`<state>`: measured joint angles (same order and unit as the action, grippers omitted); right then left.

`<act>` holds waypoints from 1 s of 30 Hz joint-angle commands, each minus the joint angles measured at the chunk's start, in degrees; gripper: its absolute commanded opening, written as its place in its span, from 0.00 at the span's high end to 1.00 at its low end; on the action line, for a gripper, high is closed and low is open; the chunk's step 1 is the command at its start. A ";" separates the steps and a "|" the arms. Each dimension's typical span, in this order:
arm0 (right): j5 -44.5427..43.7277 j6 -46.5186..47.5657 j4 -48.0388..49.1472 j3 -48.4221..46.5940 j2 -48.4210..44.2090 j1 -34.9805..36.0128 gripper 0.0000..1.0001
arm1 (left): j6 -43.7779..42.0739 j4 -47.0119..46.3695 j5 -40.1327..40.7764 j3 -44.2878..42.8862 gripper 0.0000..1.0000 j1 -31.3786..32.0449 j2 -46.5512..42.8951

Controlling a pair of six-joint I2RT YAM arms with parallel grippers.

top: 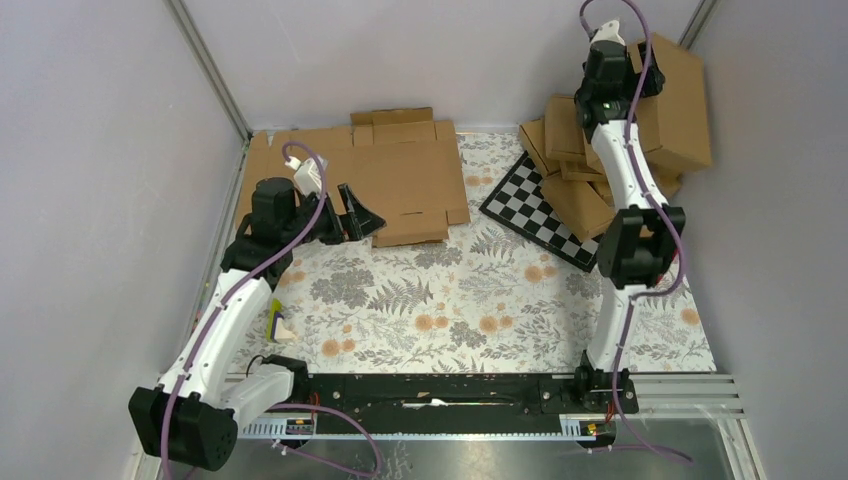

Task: Fold the paper box

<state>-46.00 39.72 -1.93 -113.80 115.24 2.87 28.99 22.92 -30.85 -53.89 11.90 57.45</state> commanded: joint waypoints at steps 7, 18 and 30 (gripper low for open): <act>14.22 -25.18 -27.17 -21.75 4.16 0.11 0.01 | 0.03 -7.04 0.03 1.34 0.05 0.22 -0.35; 21.27 -30.26 -14.52 15.32 -21.25 11.29 0.00 | 0.45 -12.92 18.73 4.32 0.01 10.94 0.73; 28.28 -45.01 22.13 83.04 -57.47 15.06 0.00 | -13.92 -45.59 48.56 26.01 0.01 21.92 -0.91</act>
<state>-17.12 -0.30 9.54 -38.48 59.29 17.87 27.92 -5.48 1.76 -33.43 33.93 57.87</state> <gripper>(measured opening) 0.993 0.986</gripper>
